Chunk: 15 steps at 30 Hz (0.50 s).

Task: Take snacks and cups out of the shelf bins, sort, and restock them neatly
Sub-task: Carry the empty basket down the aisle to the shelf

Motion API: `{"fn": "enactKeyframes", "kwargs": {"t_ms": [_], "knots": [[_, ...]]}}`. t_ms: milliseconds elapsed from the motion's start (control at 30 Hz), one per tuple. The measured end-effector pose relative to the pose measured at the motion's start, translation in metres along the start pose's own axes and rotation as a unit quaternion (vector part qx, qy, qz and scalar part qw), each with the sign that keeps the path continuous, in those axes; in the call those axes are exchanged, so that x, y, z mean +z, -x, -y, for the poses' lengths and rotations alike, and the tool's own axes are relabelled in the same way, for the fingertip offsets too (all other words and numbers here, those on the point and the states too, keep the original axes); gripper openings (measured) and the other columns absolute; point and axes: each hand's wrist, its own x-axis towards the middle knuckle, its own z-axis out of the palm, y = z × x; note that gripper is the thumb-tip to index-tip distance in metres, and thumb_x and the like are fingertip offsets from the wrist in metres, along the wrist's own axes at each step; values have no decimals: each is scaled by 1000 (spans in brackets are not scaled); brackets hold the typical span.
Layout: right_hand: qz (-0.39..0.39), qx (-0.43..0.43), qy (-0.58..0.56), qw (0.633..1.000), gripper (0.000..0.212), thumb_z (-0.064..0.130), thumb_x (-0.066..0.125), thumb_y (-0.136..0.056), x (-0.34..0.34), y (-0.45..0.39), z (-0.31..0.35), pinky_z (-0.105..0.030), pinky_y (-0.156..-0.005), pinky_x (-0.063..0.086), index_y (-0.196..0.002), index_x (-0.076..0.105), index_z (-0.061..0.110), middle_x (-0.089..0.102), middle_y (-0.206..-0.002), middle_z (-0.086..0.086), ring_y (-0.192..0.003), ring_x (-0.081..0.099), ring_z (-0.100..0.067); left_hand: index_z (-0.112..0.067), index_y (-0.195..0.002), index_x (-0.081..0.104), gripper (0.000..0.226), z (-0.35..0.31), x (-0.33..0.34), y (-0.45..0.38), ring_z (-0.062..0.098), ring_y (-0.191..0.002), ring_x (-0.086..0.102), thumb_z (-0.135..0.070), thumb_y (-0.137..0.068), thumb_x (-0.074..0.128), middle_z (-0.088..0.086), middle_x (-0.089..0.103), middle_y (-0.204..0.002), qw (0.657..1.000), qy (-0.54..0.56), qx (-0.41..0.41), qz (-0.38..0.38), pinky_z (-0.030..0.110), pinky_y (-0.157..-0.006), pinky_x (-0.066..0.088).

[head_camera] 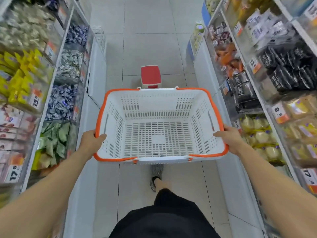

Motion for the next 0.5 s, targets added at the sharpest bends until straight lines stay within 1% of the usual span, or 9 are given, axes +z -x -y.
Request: {"fn": "enactKeyframes", "kwargs": {"t_ms": [67, 133, 233, 333, 433, 500], "knots": [[7, 5, -2, 1000, 47, -14, 58, -85, 10, -45, 30, -53, -91, 56, -128, 63, 3, 69, -120, -17, -104, 68, -39, 7, -118, 64, 28, -28, 2, -41, 30, -88, 63, -10, -95, 63, 21, 68, -114, 1000, -5, -3, 3, 35, -73, 51], [9, 8, 0, 1000, 46, -15, 56, -85, 20, -85, 64, -49, -87, 56, -127, 62, 1, 68, -120, -19, -102, 67, -39, 6, -119, 64, 28, -57, 1, -78, 29, -87, 63, -10, -95, 63, 16, 68, -111, 1000, -9, -8, 6, 32, -70, 51], [16, 13, 5, 1000, 43, -14, 57, -86, 36, -138, 119, -47, -84, 55, -126, 62, 1, 68, -120, -20, -100, 67, -39, 4, -111, 66, 22, -99, -8, -134, 29, -84, 64, -10, -94, 64, 19, 69, -110, 1000, 0, -15, 1, 32, -68, 52], [18, 19, 8, 1000, 42, -12, 58, -87, 52, -187, 178, -46, -85, 55, -125, 63, 3, 68, -121, -19, -101, 67, -39, 3, -110, 67, 21, -140, -19, -189, 31, -86, 66, -9, -93, 65, 20, 70, -109, 1000, 5, -26, -10, 40, -76, 57], [22, 22, 6, 999, 45, -11, 58, -89, 71, -234, 233, -47, -85, 55, -132, 59, 3, 67, -122, -16, -102, 66, -38, 5, -115, 65, 25, -184, -27, -251, 29, -87, 64, -8, -94, 64, 13, 67, -104, 1000, 6, -23, -4, 35, -73, 52], [24, 21, -1, 999, 44, -11, 57, -91, 84, -266, 264, -49, -85, 56, -133, 58, 3, 66, -123, -16, -103, 66, -39, 3, -115, 65, 24, -211, -29, -300, 29, -86, 64, -9, -94, 64, 13, 67, -104, 1000, 12, -17, 6, 37, -75, 53]]}}
